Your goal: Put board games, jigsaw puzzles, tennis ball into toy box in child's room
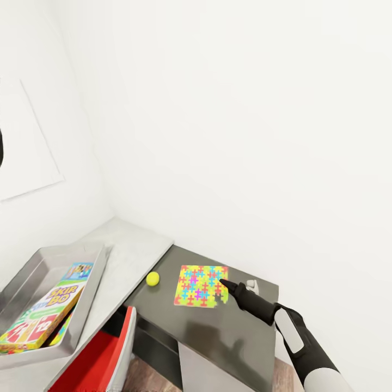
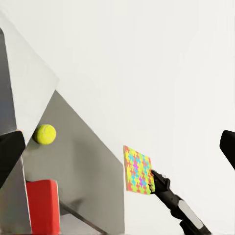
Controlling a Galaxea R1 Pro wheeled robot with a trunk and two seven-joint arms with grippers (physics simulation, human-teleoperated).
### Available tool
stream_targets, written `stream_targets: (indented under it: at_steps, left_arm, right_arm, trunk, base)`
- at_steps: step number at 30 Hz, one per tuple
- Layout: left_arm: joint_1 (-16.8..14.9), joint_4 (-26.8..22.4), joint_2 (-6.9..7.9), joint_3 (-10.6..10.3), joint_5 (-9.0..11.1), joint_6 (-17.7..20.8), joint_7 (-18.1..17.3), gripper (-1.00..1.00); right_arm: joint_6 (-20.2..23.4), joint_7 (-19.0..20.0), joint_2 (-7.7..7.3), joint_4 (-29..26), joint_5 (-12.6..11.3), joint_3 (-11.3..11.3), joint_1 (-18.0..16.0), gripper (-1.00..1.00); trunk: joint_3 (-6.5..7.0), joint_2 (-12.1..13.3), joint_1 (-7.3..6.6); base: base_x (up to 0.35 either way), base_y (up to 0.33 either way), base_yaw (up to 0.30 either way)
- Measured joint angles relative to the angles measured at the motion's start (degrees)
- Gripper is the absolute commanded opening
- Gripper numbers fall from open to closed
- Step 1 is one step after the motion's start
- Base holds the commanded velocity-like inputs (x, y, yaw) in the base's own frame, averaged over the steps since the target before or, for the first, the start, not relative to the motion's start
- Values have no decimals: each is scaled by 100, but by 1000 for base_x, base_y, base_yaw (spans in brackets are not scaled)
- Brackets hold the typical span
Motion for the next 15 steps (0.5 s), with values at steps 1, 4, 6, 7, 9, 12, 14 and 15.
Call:
stream_targets:
  at_steps: [1,4,6,7,9,12,14,15]
  left_arm:
    - [4,46,44,-4,1,-9,0,100]
    - [8,166,154,-10,3,-38,1,100]
    - [6,200,183,-16,4,-58,1,100]
    - [6,203,187,-17,4,-61,1,100]
    - [5,200,193,-19,4,-66,1,100]
    - [5,187,196,-20,4,-70,1,100]
    - [5,183,193,-23,3,-69,1,100]
    - [5,182,190,-25,3,-67,1,100]
  right_arm:
    - [0,0,1,-1,-1,1,0,-100]
    - [-1,0,10,4,2,6,0,-100]
    - [-1,0,20,3,7,11,0,-100]
    - [-1,0,20,2,7,11,0,-100]
    - [-1,4,12,2,6,12,0,-100]
    - [3,13,-3,-1,-2,11,0,-100]
    - [1,15,1,-2,-5,13,0,-100]
    - [3,15,5,-2,-7,14,0,-100]
  trunk:
    - [0,0,0]
    - [0,1,0]
    - [0,1,0]
    - [0,1,0]
    - [0,1,0]
    - [0,1,0]
    - [0,1,0]
    - [0,1,0]
  base:
    - [0,0,289]
    - [0,0,289]
    - [0,0,289]
    - [0,0,289]
    - [0,0,289]
    - [0,0,289]
    - [0,0,289]
    - [0,0,289]
